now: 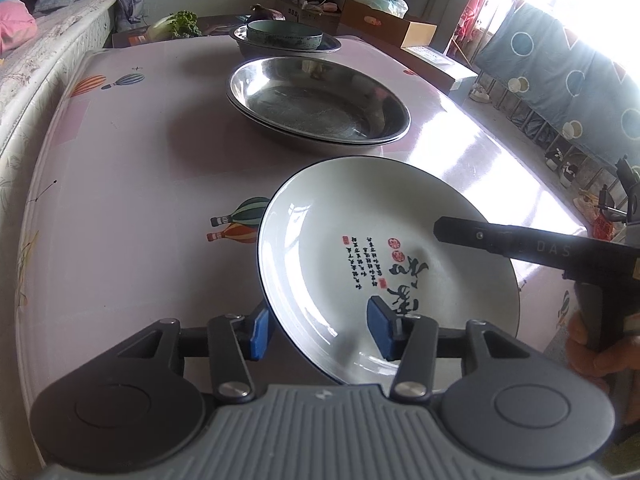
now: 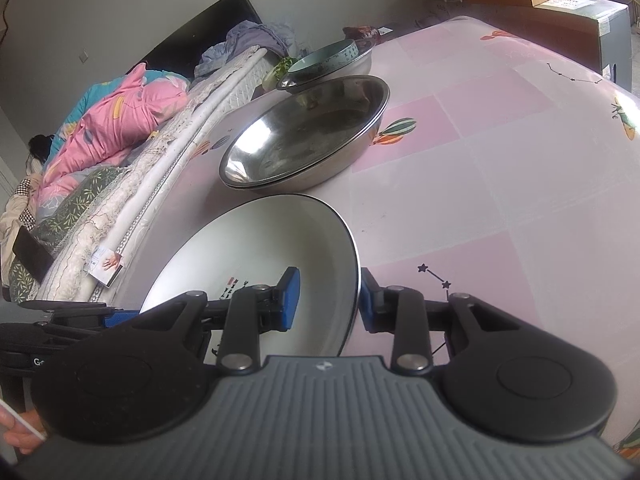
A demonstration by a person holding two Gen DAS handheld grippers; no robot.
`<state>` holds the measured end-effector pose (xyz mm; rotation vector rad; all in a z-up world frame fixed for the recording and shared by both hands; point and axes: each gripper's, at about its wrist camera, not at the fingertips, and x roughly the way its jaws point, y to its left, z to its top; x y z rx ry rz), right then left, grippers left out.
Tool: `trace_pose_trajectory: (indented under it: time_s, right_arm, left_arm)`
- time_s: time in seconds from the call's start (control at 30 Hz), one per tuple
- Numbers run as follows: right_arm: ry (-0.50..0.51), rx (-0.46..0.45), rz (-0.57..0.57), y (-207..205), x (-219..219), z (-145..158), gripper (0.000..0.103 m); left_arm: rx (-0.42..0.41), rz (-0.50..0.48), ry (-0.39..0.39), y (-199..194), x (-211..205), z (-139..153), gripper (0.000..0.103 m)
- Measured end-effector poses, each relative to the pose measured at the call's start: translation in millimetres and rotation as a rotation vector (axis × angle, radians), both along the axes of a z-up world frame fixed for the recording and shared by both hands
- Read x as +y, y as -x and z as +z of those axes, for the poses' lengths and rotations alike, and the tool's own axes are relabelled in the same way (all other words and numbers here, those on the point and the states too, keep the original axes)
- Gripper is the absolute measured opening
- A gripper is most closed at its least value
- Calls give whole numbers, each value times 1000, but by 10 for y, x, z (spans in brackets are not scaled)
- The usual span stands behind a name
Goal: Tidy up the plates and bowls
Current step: 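Lift the white printed plate with the right tool and hold it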
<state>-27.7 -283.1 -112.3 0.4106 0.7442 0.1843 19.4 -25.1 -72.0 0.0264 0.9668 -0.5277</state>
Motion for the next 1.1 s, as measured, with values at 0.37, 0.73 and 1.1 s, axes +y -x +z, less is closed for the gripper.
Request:
trace_pose_trajectory:
  time_s: [0.37,0.73,1.1]
  right_arm:
    - [72,-28,13,35,67,2,30]
    - [112,-50,32,147,107,5,31]
    - [108,-72,29,62,63,12,31]
  left_arm:
    - [-20,8,8,-22,42,-20,49]
    - [-40,26,7,-84,-25,-14,52]
    - [-45,17,7,-70,-25,-19,51]
